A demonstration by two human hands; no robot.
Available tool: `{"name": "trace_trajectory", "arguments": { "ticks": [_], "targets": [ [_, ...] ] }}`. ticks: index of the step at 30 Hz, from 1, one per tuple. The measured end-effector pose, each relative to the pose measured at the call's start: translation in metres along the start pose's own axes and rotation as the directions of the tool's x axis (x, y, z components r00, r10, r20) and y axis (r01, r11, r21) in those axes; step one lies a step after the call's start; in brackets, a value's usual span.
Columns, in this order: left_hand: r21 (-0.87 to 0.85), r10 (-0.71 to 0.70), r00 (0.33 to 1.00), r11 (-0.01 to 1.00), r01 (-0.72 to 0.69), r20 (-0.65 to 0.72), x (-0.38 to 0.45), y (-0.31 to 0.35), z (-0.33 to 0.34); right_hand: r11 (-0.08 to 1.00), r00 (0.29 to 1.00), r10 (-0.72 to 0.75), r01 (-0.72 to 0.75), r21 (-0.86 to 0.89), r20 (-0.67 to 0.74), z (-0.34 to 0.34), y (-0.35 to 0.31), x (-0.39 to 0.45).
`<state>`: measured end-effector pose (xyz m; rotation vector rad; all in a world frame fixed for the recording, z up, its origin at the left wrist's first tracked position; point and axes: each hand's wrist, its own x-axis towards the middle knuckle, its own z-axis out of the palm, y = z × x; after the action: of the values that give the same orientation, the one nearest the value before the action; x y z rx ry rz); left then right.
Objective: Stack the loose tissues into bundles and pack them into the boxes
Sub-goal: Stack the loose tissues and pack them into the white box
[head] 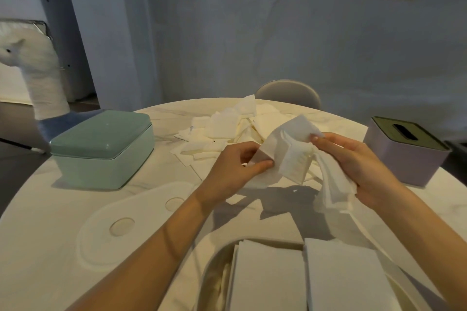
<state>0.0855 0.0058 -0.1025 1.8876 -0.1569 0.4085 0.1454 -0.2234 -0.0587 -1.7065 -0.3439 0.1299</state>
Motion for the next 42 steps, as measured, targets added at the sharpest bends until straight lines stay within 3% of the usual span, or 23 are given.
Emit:
{"name": "trace_trajectory", "arguments": {
  "ticks": [3, 9, 13, 18, 24, 28, 37, 42],
  "targets": [
    [-0.131, -0.014, 1.0, 0.991, 0.011, -0.027, -0.001, 0.003, -0.003, 0.998, 0.998, 0.057, -0.057, -0.01, -0.007, -0.002, 0.005, 0.003],
    [-0.027, 0.072, 0.995, 0.997, -0.074, -0.075, 0.001, 0.006, -0.01, 0.979, 0.978, 0.199, -0.195, -0.064, 0.065, -0.003, 0.005, 0.006],
    [0.026, 0.027, 0.991, 0.999, -0.024, -0.132, 0.002, 0.0, -0.01, 0.983, 0.971, 0.173, -0.16, -0.087, 0.163, -0.002, -0.003, -0.001],
    [-0.027, 0.001, 0.976, 1.0, -0.007, -0.218, 0.002, -0.002, -0.008, 0.994, 0.944, 0.112, -0.103, -0.047, 0.311, 0.001, -0.009, -0.004],
    [0.073, 0.004, 0.955, 0.997, 0.018, -0.297, 0.004, 0.007, -0.007, 0.998, 0.986, 0.016, -0.006, -0.066, 0.164, 0.023, -0.002, -0.012],
    [-0.018, 0.024, 0.965, 0.999, -0.029, -0.261, 0.004, 0.013, -0.007, 0.996, 0.999, -0.039, 0.042, -0.083, 0.035, 0.028, 0.0, -0.011],
    [-0.286, -0.138, 0.968, 0.955, 0.074, -0.208, 0.003, 0.021, 0.0, 1.0, 0.999, -0.006, 0.007, -0.019, 0.053, 0.035, 0.004, -0.013],
    [-0.576, -0.31, 0.946, 0.757, 0.307, 0.098, 0.004, 0.02, 0.013, 0.992, 0.994, 0.056, -0.067, 0.11, 0.097, 0.037, 0.005, -0.015]
  ]
}}
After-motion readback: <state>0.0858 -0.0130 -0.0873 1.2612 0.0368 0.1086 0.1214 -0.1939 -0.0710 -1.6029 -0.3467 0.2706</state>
